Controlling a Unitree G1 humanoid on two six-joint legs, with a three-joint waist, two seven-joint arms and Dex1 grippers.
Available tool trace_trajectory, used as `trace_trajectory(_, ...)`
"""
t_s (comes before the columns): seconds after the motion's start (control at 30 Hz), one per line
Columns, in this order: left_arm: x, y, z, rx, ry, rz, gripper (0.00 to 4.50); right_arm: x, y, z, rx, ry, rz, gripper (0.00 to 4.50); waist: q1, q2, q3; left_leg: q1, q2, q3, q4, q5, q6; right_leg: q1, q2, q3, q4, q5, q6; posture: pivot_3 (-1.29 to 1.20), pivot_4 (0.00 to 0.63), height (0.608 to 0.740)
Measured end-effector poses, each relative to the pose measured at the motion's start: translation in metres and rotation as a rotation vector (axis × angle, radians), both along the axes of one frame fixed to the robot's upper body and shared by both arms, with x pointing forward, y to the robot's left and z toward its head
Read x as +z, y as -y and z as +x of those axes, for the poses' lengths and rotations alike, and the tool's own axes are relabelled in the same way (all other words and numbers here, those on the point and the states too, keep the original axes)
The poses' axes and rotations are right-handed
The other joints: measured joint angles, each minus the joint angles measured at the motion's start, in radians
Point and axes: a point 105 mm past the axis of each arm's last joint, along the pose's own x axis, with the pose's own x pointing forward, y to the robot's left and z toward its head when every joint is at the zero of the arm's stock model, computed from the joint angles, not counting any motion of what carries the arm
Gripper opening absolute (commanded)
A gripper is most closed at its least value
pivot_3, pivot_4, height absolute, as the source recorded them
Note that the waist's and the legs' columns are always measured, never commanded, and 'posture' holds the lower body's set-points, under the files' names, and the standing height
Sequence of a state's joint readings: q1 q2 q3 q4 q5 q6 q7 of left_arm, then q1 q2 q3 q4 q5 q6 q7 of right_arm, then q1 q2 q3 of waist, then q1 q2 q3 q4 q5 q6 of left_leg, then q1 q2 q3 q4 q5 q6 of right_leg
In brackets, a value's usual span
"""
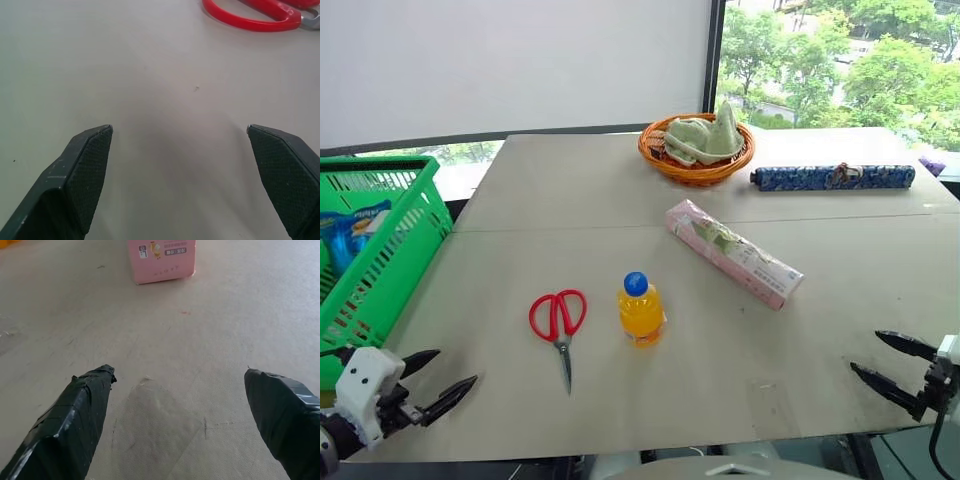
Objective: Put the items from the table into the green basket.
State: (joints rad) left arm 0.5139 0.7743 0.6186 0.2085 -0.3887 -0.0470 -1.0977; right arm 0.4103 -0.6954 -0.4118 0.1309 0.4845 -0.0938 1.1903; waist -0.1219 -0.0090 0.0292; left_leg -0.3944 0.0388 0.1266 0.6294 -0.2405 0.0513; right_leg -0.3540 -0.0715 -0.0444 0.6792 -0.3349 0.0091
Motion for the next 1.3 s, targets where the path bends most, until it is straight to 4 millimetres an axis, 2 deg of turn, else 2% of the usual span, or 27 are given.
trace_trajectory(0.1,0.002,0.0,0.007,0.019,0.025,-0.003,4.47,0.0,0.001,0.002,-0.004,0.012,-0.002,4.5,0.0,0.001,0.0,0.0,0.0,0.0,0.0,0.0,0.0,0.0,0.0,0.0,0.0,0.0,0.0,-0.16,0.0,0.74)
trace_trajectory(0.17,0.006,0.008,0.019,0.029,0.067,-0.021,4.47,0.001,0.001,0.007,-0.012,0.041,0.004,4.5,0.004,0.0,-0.001,0.0,0.0,0.0,0.001,0.0,0.0,0.0,0.0,0.0,0.001,0.0,0.0,-0.16,0.0,0.74)
trace_trajectory(0.27,0.008,0.018,0.026,0.01,0.071,-0.026,4.47,0.004,0.0,0.011,-0.007,0.063,0.003,4.5,0.004,-0.001,-0.002,0.0,0.0,0.001,0.002,0.0,0.0,0.0,0.0,0.0,0.001,0.0,0.0,-0.16,0.0,0.74)
trace_trajectory(0.4,0.008,0.023,0.026,0.013,0.062,-0.038,4.47,0.005,-0.001,0.011,-0.007,0.068,0.011,4.5,0.003,0.0,-0.002,0.0,0.0,0.001,0.001,0.0,0.0,0.0,0.0,0.0,0.001,0.0,0.001,-0.16,0.0,0.74)
trace_trajectory(0.57,0.011,0.041,0.024,-0.006,0.044,-0.09,4.47,0.019,-0.016,0.017,0.045,0.118,0.042,4.5,0.004,0.001,-0.002,0.0,0.0,0.001,0.002,0.0,0.0,0.001,0.0,0.0,0.001,0.001,0.001,-0.16,0.0,0.74)
trace_trajectory(0.73,0.009,0.063,0.017,-0.039,-0.037,-0.145,4.47,0.043,-0.036,0.018,0.157,0.147,0.122,4.5,0.006,0.001,-0.002,0.0,0.0,0.0,0.003,0.0,0.0,0.001,0.0,0.0,0.002,0.001,0.001,-0.16,0.0,0.74)
trace_trajectory(0.8,0.006,0.084,0.01,-0.057,-0.12,-0.192,4.47,0.064,-0.051,0.015,0.288,0.148,0.16,4.5,0.007,0.003,-0.001,0.0,0.0,0.0,0.004,0.0,0.001,0.002,0.0,0.0,0.002,0.001,0.001,-0.16,0.0,0.74)
trace_trajectory(0.83,0.006,0.102,0.007,-0.1,-0.165,-0.21,4.47,0.076,-0.059,0.013,0.367,0.161,0.151,4.5,0.007,0.002,-0.002,0.0,0.0,0.0,0.004,0.0,0.001,0.002,0.0,0.0,0.001,0.001,0.002,-0.17,0.0,0.74)
trace_trajectory(0.97,0.005,0.138,0.006,-0.143,-0.253,-0.247,4.47,0.094,-0.077,0.008,0.502,0.176,0.155,4.5,0.021,-0.001,-0.004,0.001,0.0,0.0,0.004,0.0,0.001,0.004,0.001,-0.001,0.001,0.001,0.001,-0.17,0.01,0.74)
trace_trajectory(1.2,0.001,0.163,0.018,0.025,-0.264,-0.313,4.47,0.118,-0.106,-0.003,0.653,0.185,0.173,4.5,0.035,0.0,0.0,0.001,0.0,-0.001,0.005,0.0,0.001,0.005,0.002,-0.001,0.001,0.002,0.005,-0.17,0.013,0.74)
trace_trajectory(1.3,-0.004,0.166,0.019,0.102,-0.268,-0.231,4.47,0.128,-0.117,-0.005,0.683,0.208,0.191,4.5,0.036,-0.005,0.003,0.004,0.0,-0.002,0.005,0.0,0.001,0.008,0.003,-0.001,0.0,0.002,0.004,-0.15,0.026,0.74)
